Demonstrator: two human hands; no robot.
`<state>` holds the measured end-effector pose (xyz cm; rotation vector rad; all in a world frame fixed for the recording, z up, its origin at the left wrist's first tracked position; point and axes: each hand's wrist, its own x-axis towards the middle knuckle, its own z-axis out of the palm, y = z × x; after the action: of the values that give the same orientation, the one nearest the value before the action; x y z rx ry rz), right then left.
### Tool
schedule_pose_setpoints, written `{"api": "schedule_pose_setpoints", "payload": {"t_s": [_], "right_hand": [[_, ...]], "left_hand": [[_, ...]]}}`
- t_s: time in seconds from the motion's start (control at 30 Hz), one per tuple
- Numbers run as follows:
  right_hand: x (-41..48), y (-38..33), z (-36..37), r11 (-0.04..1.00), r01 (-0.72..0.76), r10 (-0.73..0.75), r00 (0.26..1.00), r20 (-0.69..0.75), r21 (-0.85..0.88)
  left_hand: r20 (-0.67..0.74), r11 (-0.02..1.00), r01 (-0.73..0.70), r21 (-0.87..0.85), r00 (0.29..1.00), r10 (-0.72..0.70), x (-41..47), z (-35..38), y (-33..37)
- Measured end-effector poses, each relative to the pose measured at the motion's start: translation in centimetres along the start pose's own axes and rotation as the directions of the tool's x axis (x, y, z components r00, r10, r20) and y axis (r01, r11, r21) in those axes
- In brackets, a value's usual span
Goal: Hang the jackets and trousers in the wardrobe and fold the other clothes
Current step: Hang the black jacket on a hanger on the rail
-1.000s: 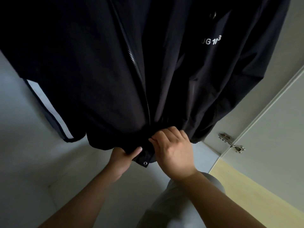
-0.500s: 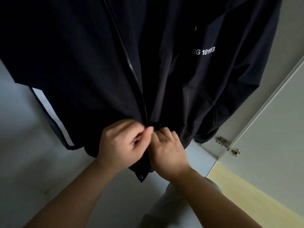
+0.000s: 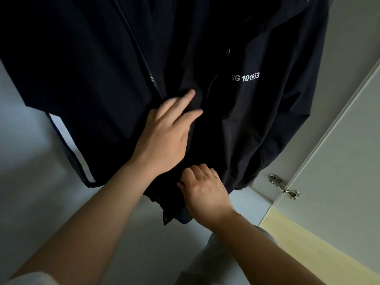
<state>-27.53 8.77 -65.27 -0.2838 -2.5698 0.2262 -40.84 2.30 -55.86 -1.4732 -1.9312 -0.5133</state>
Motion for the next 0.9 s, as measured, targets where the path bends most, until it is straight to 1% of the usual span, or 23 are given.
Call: {"api": "schedule_pose_setpoints", "payload": {"t_s": [0.03, 0.07, 0.1, 0.13, 0.17, 0.23, 0.27, 0.3, 0.33, 0.4, 0.47, 0.53, 0.63, 0.73, 0.8, 0.9], "right_hand": [[-0.1, 0.1, 0.0, 1.000, -0.006, 0.005, 1.000, 0.024, 0.006], [-0.2, 0.3, 0.0, 1.000, -0.006, 0.006, 0.999, 0.048, 0.013], [-0.2, 0.4, 0.0, 1.000, -0.009, 0.007, 0.997, 0.076, 0.023], [-0.2, 0.5, 0.0, 0.999, -0.016, 0.013, 0.995, 0.102, 0.034], [-0.2, 0.6, 0.0, 0.999, -0.027, 0.022, 0.992, 0.125, 0.041], [-0.2, 0.7, -0.1, 0.997, -0.050, 0.041, 0.989, 0.144, 0.062], [-0.2, 0.7, -0.2, 0.995, -0.063, 0.051, 0.988, 0.146, 0.081], [-0.2, 0.6, -0.3, 0.992, -0.076, 0.060, 0.986, 0.153, 0.098], [-0.2, 0.5, -0.3, 0.990, -0.085, 0.066, 0.984, 0.164, 0.113], [-0.1, 0.5, -0.3, 0.985, -0.101, 0.075, 0.980, 0.182, 0.138], [0.0, 0.7, -0.5, 0.982, -0.108, 0.080, 0.980, 0.181, 0.154], [0.1, 0.7, -0.8, 0.987, -0.090, 0.065, 0.981, 0.180, 0.135], [0.3, 0.4, -1.3, 1.000, -0.003, 0.005, 0.986, 0.168, -0.014], [1.0, 0.3, -2.1, 0.974, 0.099, -0.056, 0.976, 0.210, -0.202], [1.8, 0.4, -3.0, 0.962, 0.109, -0.073, 0.986, 0.149, -0.250], [3.1, 0.6, -4.3, 0.952, 0.094, -0.110, 0.993, -0.037, -0.290]], "left_hand": [[-0.191, 0.997, -0.050, -0.062, 0.981, 0.037, -1.1, -0.1, 0.0], [-0.333, 0.995, -0.067, -0.075, 0.942, 0.039, -2.6, -0.1, 0.0], [-0.395, 0.996, -0.059, -0.072, 0.918, 0.026, -4.5, 0.2, 0.1], [-0.383, 0.996, -0.036, -0.078, 0.924, 0.003, -6.4, 0.6, 0.2], [-0.315, 0.995, -0.009, -0.100, 0.949, -0.023, -8.2, 1.3, 0.1], [-0.080, 0.989, 0.041, -0.141, 0.995, -0.053, -11.4, 2.9, -0.1], [0.030, 0.988, 0.068, -0.140, 0.997, -0.064, -12.5, 3.7, -0.1], [0.108, 0.987, 0.098, -0.126, 0.991, -0.084, -13.2, 4.5, -0.1], [0.148, 0.985, 0.128, -0.115, 0.983, -0.111, -13.5, 5.2, 0.0], [0.146, 0.978, 0.168, -0.126, 0.978, -0.149, -13.4, 6.3, 0.3], [0.105, 0.972, 0.167, -0.167, 0.983, -0.151, -13.1, 7.4, 0.5], [0.064, 0.964, 0.176, -0.200, 0.984, -0.166, -13.1, 8.1, 0.6], [0.023, 0.947, 0.231, -0.223, 0.972, -0.232, -13.1, 8.5, 0.8], [0.014, 0.944, 0.256, -0.207, 0.966, -0.258, -13.1, 8.4, 1.0], [0.023, 0.940, 0.271, -0.206, 0.962, -0.272, -13.0, 8.2, 0.8], [0.036, 0.936, 0.319, -0.151, 0.948, -0.317, -12.5, 8.0, 0.0]]}}
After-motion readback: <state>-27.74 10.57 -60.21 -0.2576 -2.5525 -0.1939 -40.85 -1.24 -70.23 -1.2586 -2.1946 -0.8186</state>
